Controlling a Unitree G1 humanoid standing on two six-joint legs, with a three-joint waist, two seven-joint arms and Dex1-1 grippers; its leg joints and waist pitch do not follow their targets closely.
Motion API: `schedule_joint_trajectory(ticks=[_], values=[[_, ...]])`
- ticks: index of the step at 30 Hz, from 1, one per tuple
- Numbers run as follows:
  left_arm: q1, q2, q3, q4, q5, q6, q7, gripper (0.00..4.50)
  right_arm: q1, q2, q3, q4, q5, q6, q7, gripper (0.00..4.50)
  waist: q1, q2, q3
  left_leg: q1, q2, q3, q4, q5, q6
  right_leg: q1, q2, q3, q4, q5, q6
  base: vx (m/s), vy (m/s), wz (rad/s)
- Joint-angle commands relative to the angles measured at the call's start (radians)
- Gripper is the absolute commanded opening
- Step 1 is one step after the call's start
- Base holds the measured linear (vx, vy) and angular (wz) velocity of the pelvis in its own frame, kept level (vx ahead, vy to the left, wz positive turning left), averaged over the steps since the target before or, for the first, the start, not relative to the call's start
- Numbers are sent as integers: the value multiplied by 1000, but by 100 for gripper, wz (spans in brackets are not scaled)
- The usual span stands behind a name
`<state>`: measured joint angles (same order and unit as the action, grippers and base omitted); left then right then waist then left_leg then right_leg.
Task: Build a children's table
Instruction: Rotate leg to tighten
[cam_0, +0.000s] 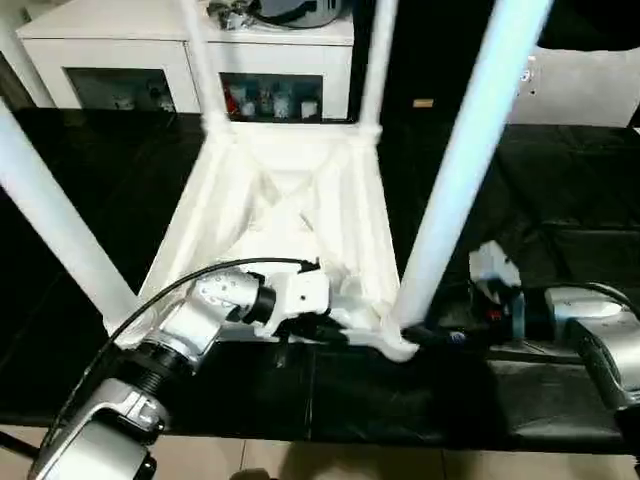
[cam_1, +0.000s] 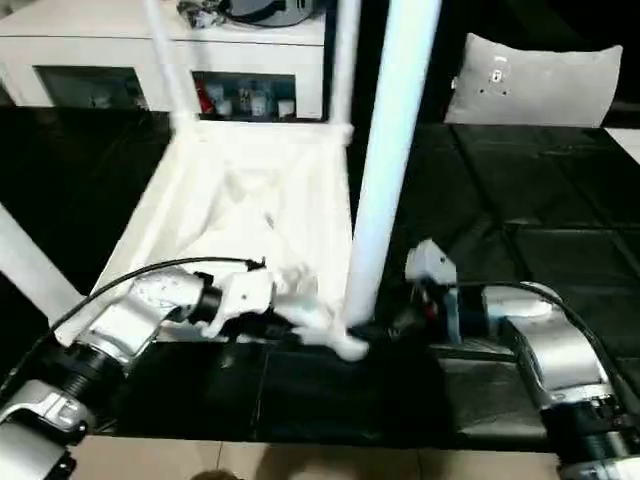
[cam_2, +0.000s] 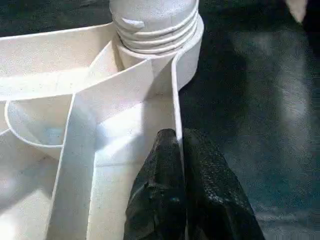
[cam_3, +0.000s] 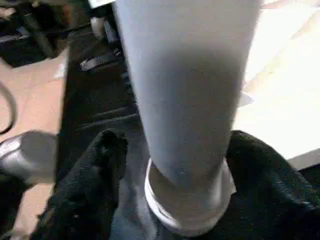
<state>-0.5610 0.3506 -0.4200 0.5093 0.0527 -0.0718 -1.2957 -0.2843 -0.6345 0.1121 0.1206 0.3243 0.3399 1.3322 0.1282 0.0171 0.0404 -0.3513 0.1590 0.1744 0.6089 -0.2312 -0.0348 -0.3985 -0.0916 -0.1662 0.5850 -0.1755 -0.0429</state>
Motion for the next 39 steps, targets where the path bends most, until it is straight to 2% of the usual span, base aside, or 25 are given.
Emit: schedule_joint_trajectory(ticks=[1,5,7,10,14,18,19,21,22,24,25,26,27,28,30,32,33,34,35,36,37,39], values=[[-26,7,-45,12,10,-46,-62,0,-6,-16,21,-4,17,-9,48,290,-1,-23,-64,-3,90,-29,-63,-27,123,66,-101,86,-65,-223,-114,0,0,0],[-40,11,-50,38,15,-76,-90,0,-13,-13,34,8,21,-17,78,266,11,-24,-66,0,90,-28,-63,-23,115,64,-101,85,-66,-240,-106,0,0,0],[-42,11,-50,44,14,-80,-94,0,-14,-10,37,7,23,-14,84,233,13,-23,-66,-1,92,-28,-63,-21,113,64,-101,86,-64,-231,-109,0,0,0],[-43,11,-51,50,13,-87,-97,0,-12,-8,40,4,28,-11,90,221,14,-23,-67,-2,94,-30,-63,-13,110,65,-103,86,-60,-212,-114,0,0,0],[-37,6,-47,53,2,-76,-99,0,-1,-2,45,-7,37,2,90,199,15,-25,-66,-3,90,-28,-63,-16,107,67,-102,84,-64,-232,-106,0,0,0],[-27,-11,-29,38,-11,-21,-68,0,17,21,27,-34,63,40,57,192,14,-26,-67,-2,92,-29,-62,-11,108,65,-102,85,-63,-229,-105,0,0,0],[-23,-30,-9,22,-19,31,-23,0,28,45,10,-51,70,65,3,191,15,-26,-65,-2,95,-30,-64,-6,105,65,-104,86,-62,-227,-110,0,0,0],[-22,-39,-2,14,-23,56,-6,0,29,61,2,-53,67,76,-33,191,11,-28,-63,-2,91,-29,-66,-25,95,65,-103,83,-71,-269,-99,0,0,0],[-19,-53,8,-4,-32,103,17,0,23,93,-14,-48,55,108,-117,191,7,-28,-58,-1,85,-26,-68,-52,82,65,-102,81,-81,-334,-79,0,0,0],[-17,-81,20,-27,-38,168,67,0,8,149,-39,-25,23,121,-248,191,3,-26,-54,5,81,-26,-71,-85,57,63,-102,77,-97,-426,-48,-26,-3,-2],[-17,-90,23,-33,-40,183,82,0,3,166,-45,-16,12,120,-285,191,-5,-26,-52,5,78,-28,-72,-102,37,62,-101,73,-104,-465,-31,0,0,0],[-16,-106,28,-43,-43,210,105,0,-9,195,-53,-1,-6,126,-347,191,-16,-25,-53,3,74,-30,-72,-114,29,66,-100,68,-110,-486,-13,0,0,0],[-18,-125,34,-47,-40,232,137,0,-23,227,-64,13,-19,144,-414,190,-24,-26,-54,-1,75,-32,-73,-113,25,68,-99,67,-108,-482,-9,0,0,0],[-22,-149,41,-48,-37,260,172,0,-39,263,-77,27,-34,168,-489,190,-39,-24,-53,0,79,-36,-76,-126,19,65,-97,64,-110,-478,-14,0,0,0],[-35,-200,53,-30,-26,296,254,0,-70,326,-93,58,-72,203,-624,189,-60,-25,-55,-9,77,-40,-74,-126,12,74,-99,59,-110,-462,-13,0,0,0],[-58,-256,70,10,-1,317,364,0,-99,398,-121,85,-91,246,-763,189,-80,-22,-52,0,72,-35,-70,-129,22,62,-96,62,-117,-458,-26,0,0,0],[-58,-256,70,10,-1,317,364,0,-99,398,-121,85,-91,246,-763,189,-82,-23,-53,2,69,-35,-69,-132,24,62,-95,60,-119,-462,-27,0,0,0],[-66,-275,76,26,10,321,406,0,-109,426,-133,95,-94,263,-812,189,-80,-25,-57,-3,66,-33,-68,-115,34,70,-98,63,-116,-448,-22,0,0,0],[-75,-288,76,43,25,311,443,0,-116,445,-136,108,-105,243,-848,189,-79,-23,-58,-3,68,-33,-68,-102,41,69,-98,66,-112,-429,-27,0,0,0],[-78,-292,75,49,31,305,456,0,-117,451,-137,112,-102,231,-851,224,-80,-22,-57,3,69,-30,-68,-96,52,59,-94,68,-113,-408,-38,0,0,0],[-82,-297,75,59,40,295,478,0,-118,462,-139,118,-98,212,-854,245,-79,-21,-60,-4,70,-32,-68,-84,57,68,-96,68,-106,-381,-45,0,0,0],[-85,-303,75,68,52,287,498,0,-116,475,-146,119,-95,193,-856,259,-76,-21,-62,-5,75,-33,-68,-64,69,68,-97,71,-98,-336,-57,0,0,0]])
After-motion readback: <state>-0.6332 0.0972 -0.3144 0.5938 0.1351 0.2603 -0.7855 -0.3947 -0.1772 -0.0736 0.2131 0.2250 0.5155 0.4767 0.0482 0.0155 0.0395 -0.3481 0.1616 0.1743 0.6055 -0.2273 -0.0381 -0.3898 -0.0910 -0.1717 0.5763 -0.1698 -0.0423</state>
